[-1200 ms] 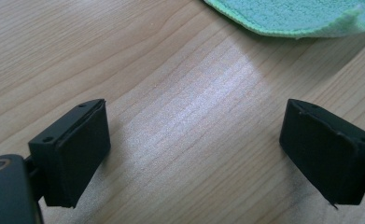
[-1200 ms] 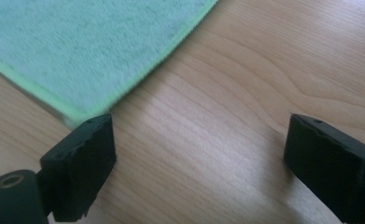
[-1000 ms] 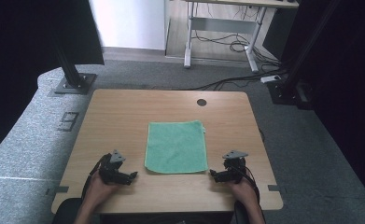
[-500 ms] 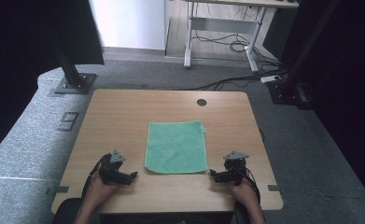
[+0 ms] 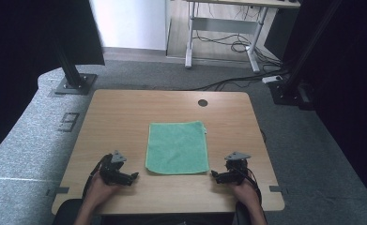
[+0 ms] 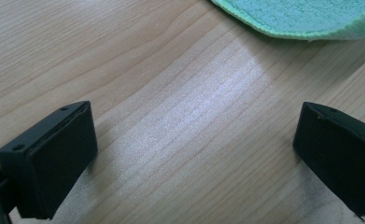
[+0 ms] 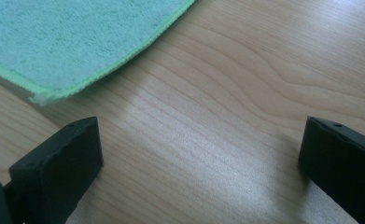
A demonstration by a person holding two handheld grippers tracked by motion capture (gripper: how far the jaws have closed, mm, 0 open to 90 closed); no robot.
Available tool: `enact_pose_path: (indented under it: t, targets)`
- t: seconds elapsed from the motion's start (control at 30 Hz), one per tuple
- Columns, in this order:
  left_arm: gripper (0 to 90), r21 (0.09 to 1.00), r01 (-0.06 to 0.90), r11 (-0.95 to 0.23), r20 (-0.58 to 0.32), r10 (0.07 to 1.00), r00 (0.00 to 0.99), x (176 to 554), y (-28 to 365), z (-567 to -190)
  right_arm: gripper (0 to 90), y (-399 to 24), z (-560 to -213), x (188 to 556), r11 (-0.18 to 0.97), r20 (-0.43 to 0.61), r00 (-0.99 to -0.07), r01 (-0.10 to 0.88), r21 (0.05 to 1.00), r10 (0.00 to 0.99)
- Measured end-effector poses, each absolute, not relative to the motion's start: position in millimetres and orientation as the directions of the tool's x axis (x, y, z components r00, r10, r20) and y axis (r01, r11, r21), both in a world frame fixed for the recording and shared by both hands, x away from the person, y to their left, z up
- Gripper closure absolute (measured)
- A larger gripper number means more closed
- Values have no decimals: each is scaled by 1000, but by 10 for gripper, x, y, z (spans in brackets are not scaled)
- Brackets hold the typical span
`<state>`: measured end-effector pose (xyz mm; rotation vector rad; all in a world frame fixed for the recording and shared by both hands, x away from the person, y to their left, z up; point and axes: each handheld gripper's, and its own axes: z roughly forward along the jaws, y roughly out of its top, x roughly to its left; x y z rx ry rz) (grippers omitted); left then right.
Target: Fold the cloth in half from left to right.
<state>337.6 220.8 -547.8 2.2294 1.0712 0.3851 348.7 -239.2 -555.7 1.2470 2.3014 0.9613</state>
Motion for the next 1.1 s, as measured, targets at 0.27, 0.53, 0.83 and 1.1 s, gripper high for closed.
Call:
enact_pose_path:
  t: [0.27, 0.53, 0.83, 1.1]
  targets:
    - [0, 656, 595, -465, -26, 773, 634, 3498, 2232, -5369, 22, -2445, -5405, 3465, 319, 67, -541, 586, 745, 839]
    - [0, 704, 557, -441, -2, 784, 621, 3800, 2144, -5156, 24, -2321, -5182, 3505, 286, 95, -552, 563, 776, 828]
    - [0, 699, 557, -448, 14, 788, 615, 4176, 1868, -5293, 61, -2082, -5261, 3671, 330, 65, -539, 603, 726, 840]
    - [0, 679, 569, -465, 47, 800, 597, 4156, 1829, -5476, 78, -1996, -5441, 3665, 408, -11, -543, 617, 673, 840]
